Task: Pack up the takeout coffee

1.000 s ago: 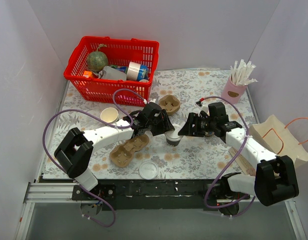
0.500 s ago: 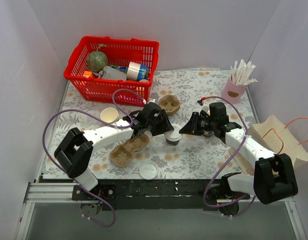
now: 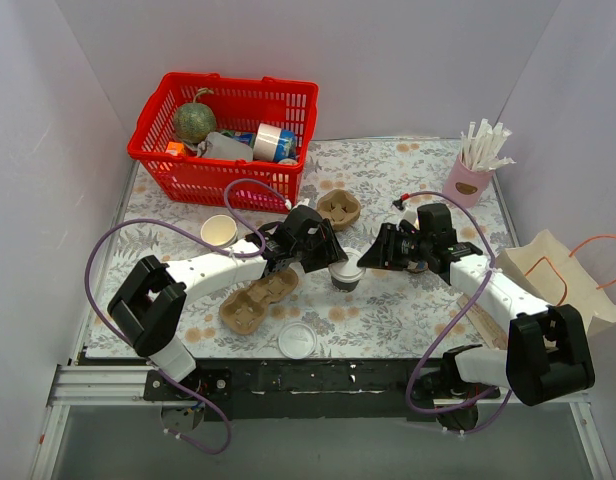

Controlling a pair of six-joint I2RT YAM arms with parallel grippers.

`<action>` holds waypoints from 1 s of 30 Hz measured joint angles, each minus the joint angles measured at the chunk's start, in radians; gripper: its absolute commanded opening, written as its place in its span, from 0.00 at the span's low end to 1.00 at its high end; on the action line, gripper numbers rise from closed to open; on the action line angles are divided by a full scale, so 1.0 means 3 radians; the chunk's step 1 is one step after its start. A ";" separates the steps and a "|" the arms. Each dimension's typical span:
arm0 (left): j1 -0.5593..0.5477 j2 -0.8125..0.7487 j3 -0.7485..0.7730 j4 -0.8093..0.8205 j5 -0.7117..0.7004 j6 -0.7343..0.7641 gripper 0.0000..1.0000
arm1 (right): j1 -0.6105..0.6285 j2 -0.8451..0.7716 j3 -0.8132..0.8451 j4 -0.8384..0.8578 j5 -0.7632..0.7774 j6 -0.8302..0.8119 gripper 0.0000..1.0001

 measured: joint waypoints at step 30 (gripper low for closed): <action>-0.0019 -0.0161 -0.0326 0.0215 -0.0064 -0.0529 0.51 | -0.0024 0.0025 -0.0249 0.0399 -0.0263 0.0336 0.05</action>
